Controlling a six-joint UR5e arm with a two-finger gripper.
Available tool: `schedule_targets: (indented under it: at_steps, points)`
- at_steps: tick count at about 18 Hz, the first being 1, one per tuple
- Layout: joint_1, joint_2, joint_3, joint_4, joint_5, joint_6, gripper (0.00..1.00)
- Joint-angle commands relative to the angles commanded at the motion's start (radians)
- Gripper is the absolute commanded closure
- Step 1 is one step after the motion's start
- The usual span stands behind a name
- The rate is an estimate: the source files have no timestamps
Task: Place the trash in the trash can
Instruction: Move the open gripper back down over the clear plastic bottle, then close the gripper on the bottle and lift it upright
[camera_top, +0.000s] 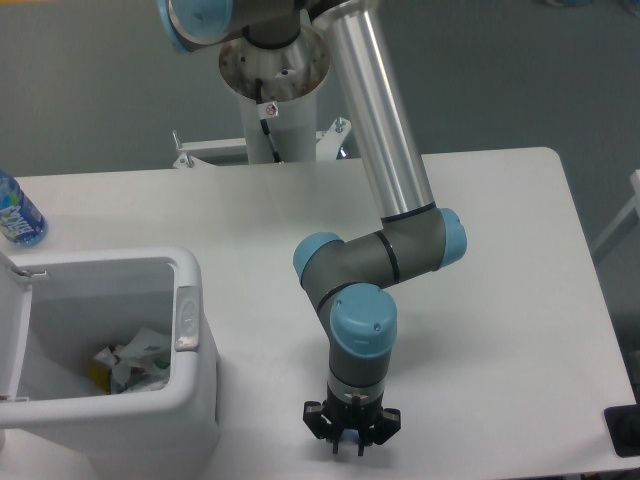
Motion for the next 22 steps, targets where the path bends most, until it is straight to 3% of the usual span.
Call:
schedule_targets:
  at_steps: [8, 15, 17, 22]
  points:
    - [0.003, 0.028, -0.005, 0.0, -0.002, 0.02, 0.64]
    - [0.028, 0.109, 0.0, 0.002, -0.005, 0.012, 0.67]
    - [0.061, 0.159, 0.038, 0.002, -0.011, -0.012, 0.67]
    - [0.086, 0.242, 0.191, 0.009, -0.058, -0.263, 0.67]
